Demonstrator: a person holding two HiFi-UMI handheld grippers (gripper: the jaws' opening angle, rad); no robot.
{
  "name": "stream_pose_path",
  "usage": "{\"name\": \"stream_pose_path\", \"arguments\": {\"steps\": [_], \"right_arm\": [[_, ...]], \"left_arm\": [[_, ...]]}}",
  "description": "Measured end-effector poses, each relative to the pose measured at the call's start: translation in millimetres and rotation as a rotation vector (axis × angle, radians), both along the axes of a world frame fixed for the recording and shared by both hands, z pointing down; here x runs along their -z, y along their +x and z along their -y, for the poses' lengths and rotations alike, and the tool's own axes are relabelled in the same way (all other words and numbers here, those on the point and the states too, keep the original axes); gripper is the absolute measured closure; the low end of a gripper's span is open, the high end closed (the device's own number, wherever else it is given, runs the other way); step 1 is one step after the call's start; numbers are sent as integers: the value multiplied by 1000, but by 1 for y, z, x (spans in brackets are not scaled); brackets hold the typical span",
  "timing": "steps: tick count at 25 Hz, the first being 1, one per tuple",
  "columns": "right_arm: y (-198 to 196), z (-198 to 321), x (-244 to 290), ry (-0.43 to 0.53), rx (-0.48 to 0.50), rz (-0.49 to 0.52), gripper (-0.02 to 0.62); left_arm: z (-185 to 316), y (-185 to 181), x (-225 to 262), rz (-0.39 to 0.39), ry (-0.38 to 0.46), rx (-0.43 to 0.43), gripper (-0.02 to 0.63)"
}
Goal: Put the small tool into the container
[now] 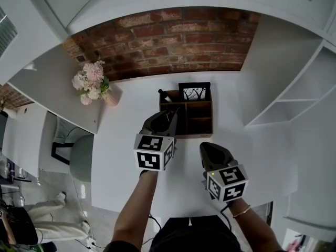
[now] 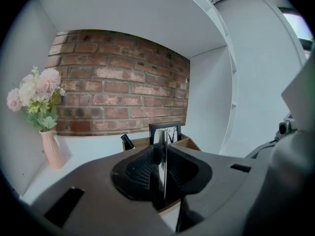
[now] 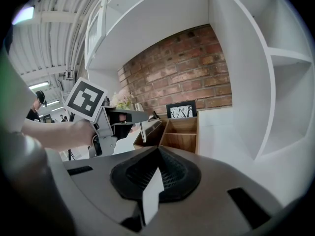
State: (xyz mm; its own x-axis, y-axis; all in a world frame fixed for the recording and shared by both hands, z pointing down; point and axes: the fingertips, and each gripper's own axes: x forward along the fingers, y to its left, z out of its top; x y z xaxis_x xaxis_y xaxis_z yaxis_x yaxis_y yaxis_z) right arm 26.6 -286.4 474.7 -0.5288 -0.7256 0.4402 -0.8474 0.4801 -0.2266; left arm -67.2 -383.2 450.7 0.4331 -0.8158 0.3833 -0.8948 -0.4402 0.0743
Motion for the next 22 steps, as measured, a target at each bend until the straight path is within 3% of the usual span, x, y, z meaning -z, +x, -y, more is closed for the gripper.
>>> {"name": "stream_pose_path", "arguments": {"steps": [17, 22], "right_arm": [[3, -3, -2, -4, -7, -12, 591], [3, -4, -2, -4, -8, -14, 591]], "left_arm": [[11, -1, -14, -8, -59, 24, 517], [7, -1, -23, 0, -87, 29, 486]]}}
